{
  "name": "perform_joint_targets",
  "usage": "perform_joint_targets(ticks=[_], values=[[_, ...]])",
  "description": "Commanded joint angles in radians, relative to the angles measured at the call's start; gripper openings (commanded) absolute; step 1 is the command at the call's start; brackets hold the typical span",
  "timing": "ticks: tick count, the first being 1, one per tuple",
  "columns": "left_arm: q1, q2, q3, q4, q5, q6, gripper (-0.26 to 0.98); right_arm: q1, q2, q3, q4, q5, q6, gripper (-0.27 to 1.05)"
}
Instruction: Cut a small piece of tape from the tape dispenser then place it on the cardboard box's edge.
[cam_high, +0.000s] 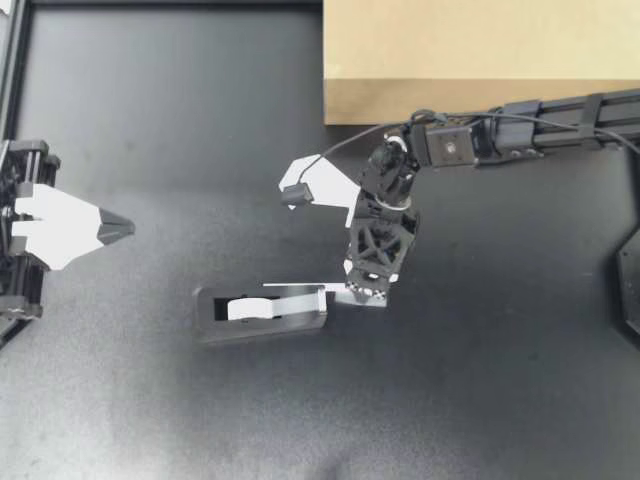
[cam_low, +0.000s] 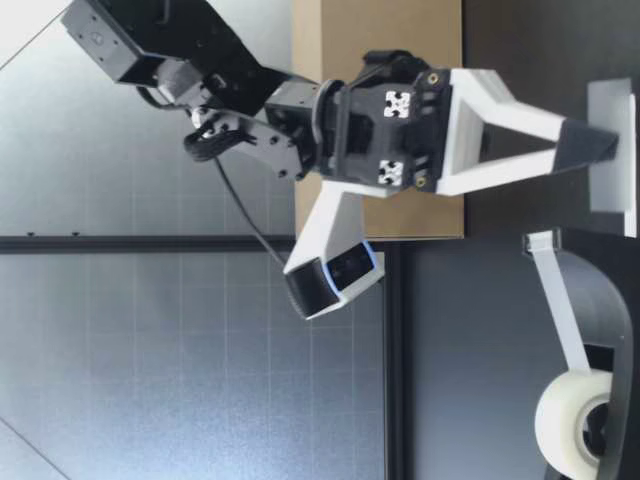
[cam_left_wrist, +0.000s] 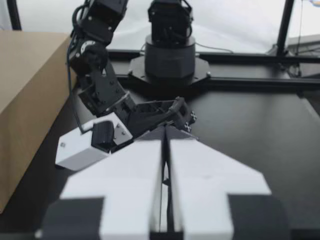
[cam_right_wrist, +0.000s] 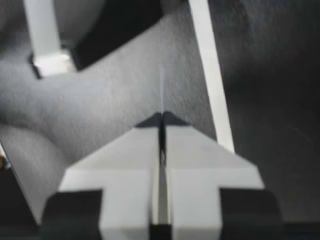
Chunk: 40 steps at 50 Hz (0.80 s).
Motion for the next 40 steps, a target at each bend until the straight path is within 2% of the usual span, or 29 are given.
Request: perform_joint_targets(ticks=[1,8,13,20,23,35,40], values=[[0.003,0.015,-0.018,-0.003,-0.009,0.002,-0.09,-0.003,-0.051,-0.011,0.002,-0.015,-0.002,-0.07],[0.003,0.067,-0.023,-0.015,-0.009,-0.003,-0.09,-0.003,-0.137,-0.011,-0.029,-0.051,0.008,-0.07],[0.003,0.144,-0.04,-0.046,-0.015,-0.002,-0.08,-0.002,-0.235,-0.009,-0.101,-0.086,0.018,-0.07],[0.003,0.249,-0.078,-0.058,-0.032,-0.002,-0.02,0.014,-0.336,-0.012,-0.189,-0.129,0.043,-0.08],[0.003,0.285,-0.097,-0.058,-0.048,-0.002,0.04,0.018,-0.362,-0.015,-0.221,-0.13,0.072,-0.09],[0.003,0.396,-0.161,-0.058,-0.094,0.0,0.45,0.078,-0.402,-0.064,-0.403,-0.104,0.175,-0.09],[0.003,0.443,-0.181,-0.058,-0.14,0.008,0.47,0.11,-0.393,-0.115,-0.492,-0.077,0.204,-0.09]])
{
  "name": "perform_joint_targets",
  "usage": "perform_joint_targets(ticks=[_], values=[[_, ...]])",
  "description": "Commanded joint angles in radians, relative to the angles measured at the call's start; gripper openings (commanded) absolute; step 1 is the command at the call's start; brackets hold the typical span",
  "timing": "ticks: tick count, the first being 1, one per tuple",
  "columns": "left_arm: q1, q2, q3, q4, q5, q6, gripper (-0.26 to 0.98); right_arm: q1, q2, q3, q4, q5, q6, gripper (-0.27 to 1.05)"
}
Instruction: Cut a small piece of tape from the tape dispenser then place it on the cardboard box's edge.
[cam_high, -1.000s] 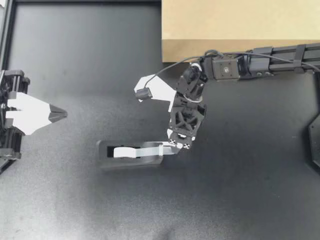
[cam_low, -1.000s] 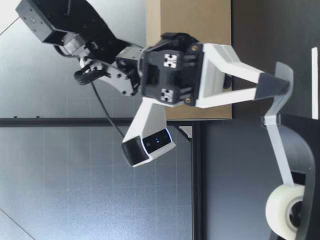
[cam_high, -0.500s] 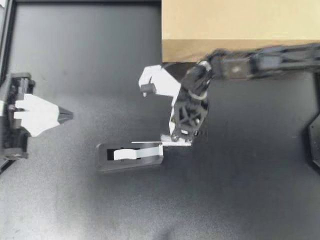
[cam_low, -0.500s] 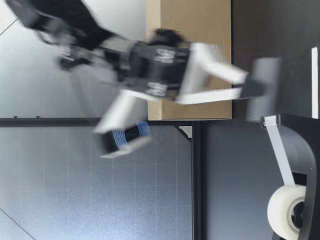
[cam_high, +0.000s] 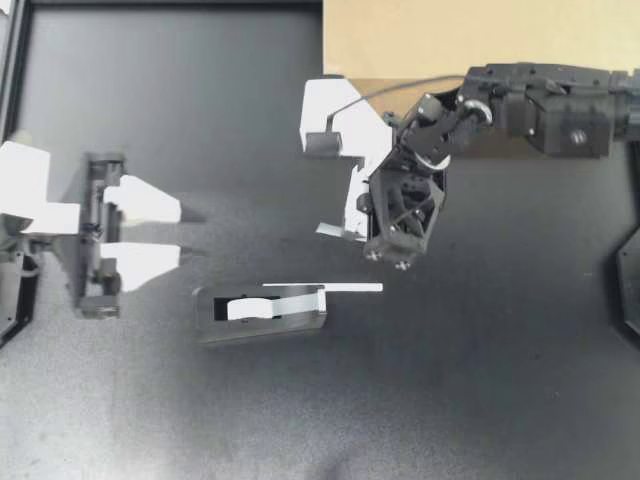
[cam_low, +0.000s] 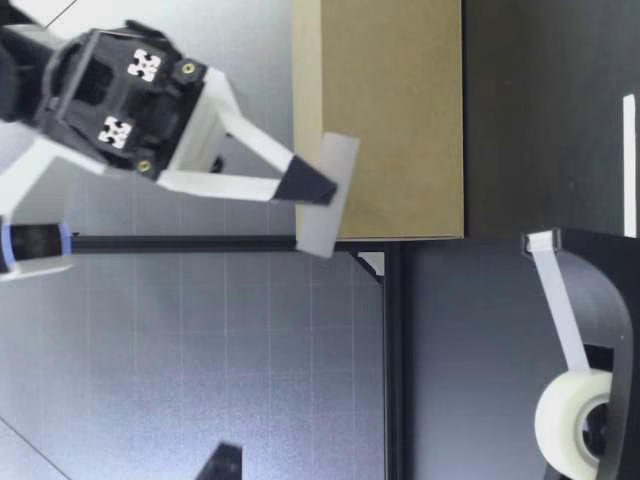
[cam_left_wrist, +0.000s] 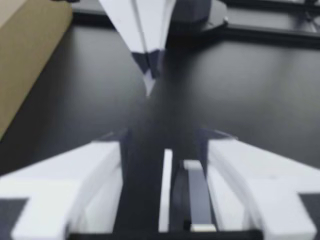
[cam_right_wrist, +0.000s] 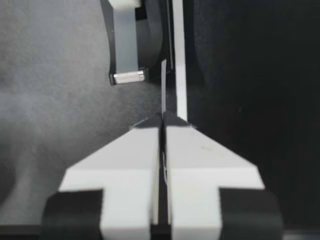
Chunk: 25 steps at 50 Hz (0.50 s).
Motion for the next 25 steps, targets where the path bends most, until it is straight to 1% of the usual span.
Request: perform_joint_targets(ticks=[1,5,10,16,25], values=[[0.003,0.038,-0.038,-0.002,-0.054,0.006,0.46,0.037,-0.021,-0.078,-0.084,0.023,0.023,-0.09],[0.003,0.075,-0.046,-0.002,-0.1,0.008,0.46,0.055,-0.008,-0.124,-0.135,0.049,0.046,-0.09],[0.003,0.115,-0.055,-0.002,-0.155,0.008,0.46,0.069,0.014,-0.175,-0.172,0.074,0.058,-0.09],[0.003,0.16,-0.067,-0.002,-0.215,0.009,0.46,0.081,0.052,-0.236,-0.184,0.092,0.058,-0.09],[0.003,0.199,-0.087,-0.002,-0.232,0.017,0.46,0.081,0.104,-0.311,-0.189,0.132,0.057,-0.09]])
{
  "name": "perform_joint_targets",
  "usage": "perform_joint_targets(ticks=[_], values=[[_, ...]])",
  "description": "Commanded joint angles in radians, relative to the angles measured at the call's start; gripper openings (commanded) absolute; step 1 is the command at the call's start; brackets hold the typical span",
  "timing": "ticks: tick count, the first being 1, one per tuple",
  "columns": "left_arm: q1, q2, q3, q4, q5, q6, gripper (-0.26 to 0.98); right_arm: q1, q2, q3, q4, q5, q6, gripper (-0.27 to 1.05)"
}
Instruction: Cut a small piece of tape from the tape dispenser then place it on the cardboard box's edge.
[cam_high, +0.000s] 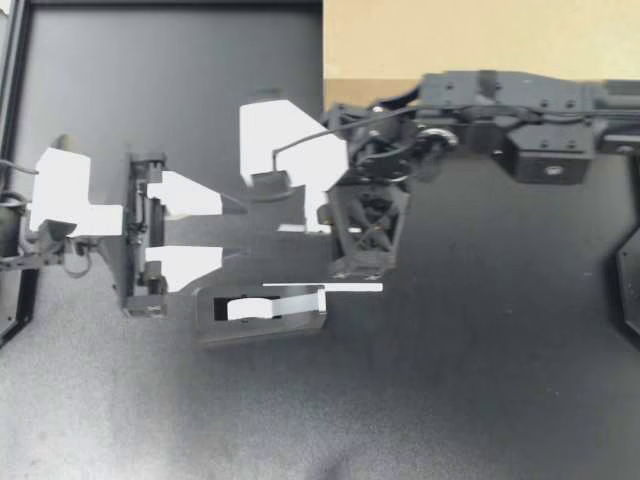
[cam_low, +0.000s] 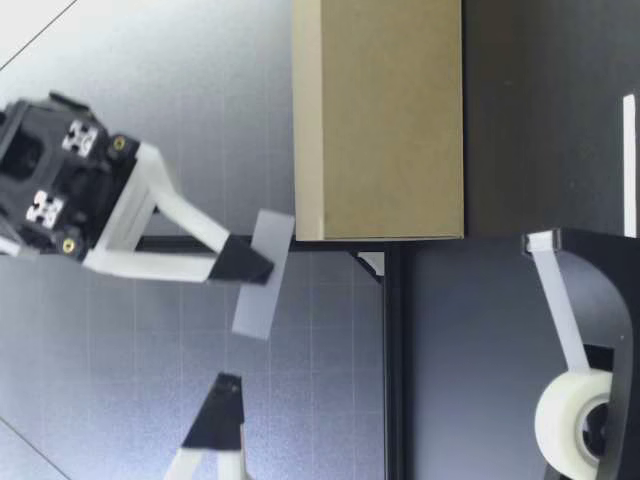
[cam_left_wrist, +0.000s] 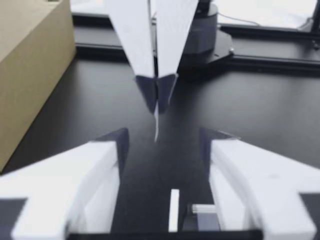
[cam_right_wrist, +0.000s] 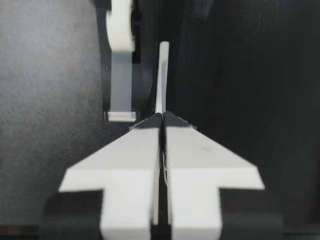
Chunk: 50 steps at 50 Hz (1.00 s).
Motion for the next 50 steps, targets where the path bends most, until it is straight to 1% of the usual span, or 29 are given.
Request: perform_joint_targets(ticks=[1,12,26,32,39,50], values=[[0.002,0.008,-0.026,-0.002,-0.017,0.002,0.46,0.005,0.003,-0.063,-0.003,0.015,0.0,-0.09],[0.002,0.026,-0.034,0.0,-0.026,0.002,0.46,0.005,0.04,-0.129,-0.003,0.041,-0.002,-0.09],[0.002,0.029,-0.035,-0.002,-0.028,0.002,0.45,0.005,0.066,-0.17,-0.003,0.063,-0.002,-0.09],[0.002,0.031,-0.035,-0.002,-0.032,0.0,0.43,0.005,0.074,-0.181,-0.002,0.069,0.0,-0.09],[0.002,0.035,-0.037,-0.003,-0.043,-0.002,0.34,0.005,0.077,-0.186,-0.003,0.069,0.0,-0.09],[0.002,0.049,-0.038,-0.017,-0.048,0.0,0.1,0.006,0.077,-0.186,-0.003,0.071,0.003,-0.09]])
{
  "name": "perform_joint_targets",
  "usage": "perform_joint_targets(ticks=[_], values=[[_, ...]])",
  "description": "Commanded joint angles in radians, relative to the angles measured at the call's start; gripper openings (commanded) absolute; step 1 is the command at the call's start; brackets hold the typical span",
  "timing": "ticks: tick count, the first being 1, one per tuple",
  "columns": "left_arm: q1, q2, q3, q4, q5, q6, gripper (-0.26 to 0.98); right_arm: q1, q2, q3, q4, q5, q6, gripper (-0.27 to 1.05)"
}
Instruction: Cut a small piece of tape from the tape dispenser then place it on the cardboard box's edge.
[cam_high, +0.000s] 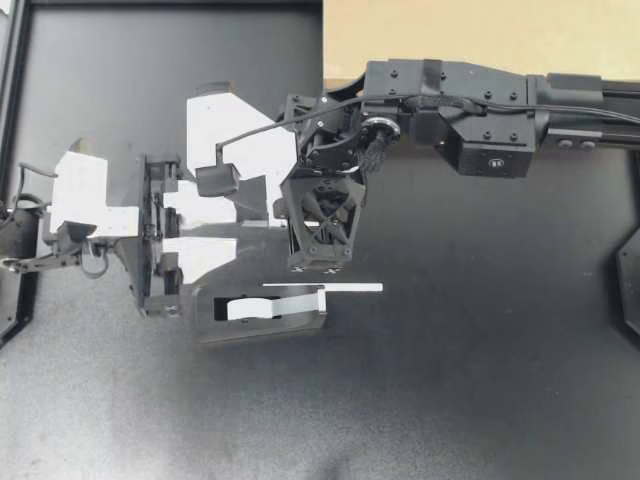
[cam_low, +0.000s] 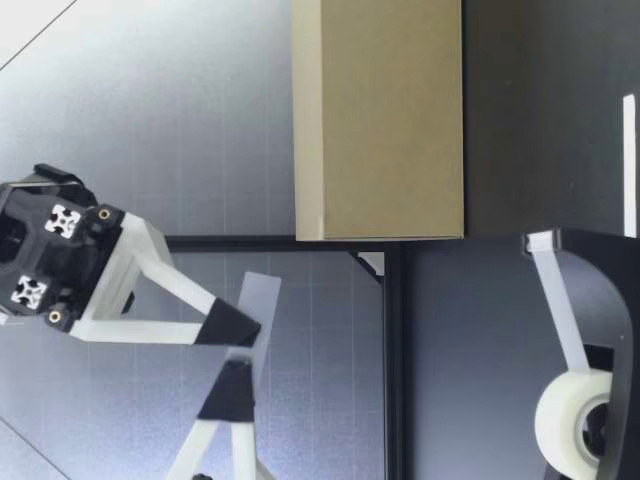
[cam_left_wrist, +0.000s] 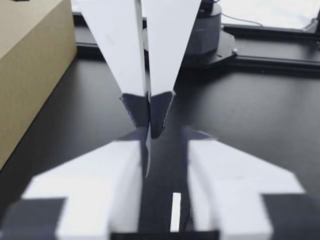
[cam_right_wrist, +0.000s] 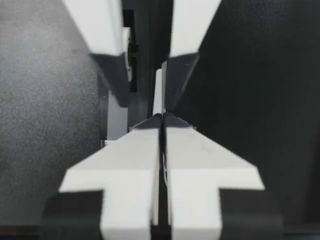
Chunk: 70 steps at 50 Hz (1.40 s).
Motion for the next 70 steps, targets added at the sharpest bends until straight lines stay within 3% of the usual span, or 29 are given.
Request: perform_joint_targets(ticks=[1,9,21,27,36,49,54,60,70], values=[[0.002,-0.003,-0.021,-0.008,-0.012,0.0,0.08,0.008,-0.018,-0.029,0.003,0.0,0.002,-0.09],[0.002,-0.002,-0.021,-0.02,-0.012,0.002,-0.05,0.009,-0.018,-0.029,0.006,0.0,0.002,-0.08],[0.002,-0.003,-0.018,-0.02,-0.012,0.005,-0.06,0.009,-0.017,-0.028,0.018,0.012,0.008,-0.05],[0.002,-0.003,-0.018,-0.02,-0.012,0.006,-0.06,0.011,-0.011,-0.028,0.02,0.012,0.014,0.07],[0.002,-0.003,-0.015,-0.02,-0.014,0.006,-0.06,0.009,0.0,-0.028,0.005,0.002,0.034,0.38],[0.006,0.018,-0.025,-0.031,-0.015,0.003,-0.06,-0.029,-0.035,0.002,-0.06,-0.038,0.06,0.4],[0.032,0.048,-0.028,-0.112,-0.049,-0.006,-0.06,-0.054,-0.075,0.044,-0.066,-0.077,0.067,0.4],[0.066,0.107,-0.035,-0.276,-0.143,-0.017,-0.07,-0.072,-0.137,0.121,-0.071,-0.124,0.075,0.4],[0.13,0.19,-0.123,-0.333,-0.167,-0.19,-0.07,-0.12,-0.261,0.288,-0.124,-0.293,0.1,0.4]])
